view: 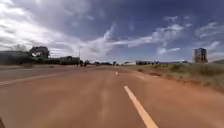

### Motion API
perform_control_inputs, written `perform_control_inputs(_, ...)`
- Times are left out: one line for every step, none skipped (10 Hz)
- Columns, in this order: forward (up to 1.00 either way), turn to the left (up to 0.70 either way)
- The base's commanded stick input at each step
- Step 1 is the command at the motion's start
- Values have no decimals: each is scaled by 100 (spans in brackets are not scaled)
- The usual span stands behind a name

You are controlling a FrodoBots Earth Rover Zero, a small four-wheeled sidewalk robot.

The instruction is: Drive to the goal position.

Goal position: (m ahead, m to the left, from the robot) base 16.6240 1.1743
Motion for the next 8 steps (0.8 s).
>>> perform_control_inputs(100,0)
perform_control_inputs(100,0)
perform_control_inputs(100,0)
perform_control_inputs(100,0)
perform_control_inputs(100,0)
perform_control_inputs(100,0)
perform_control_inputs(100,0)
perform_control_inputs(100,0)
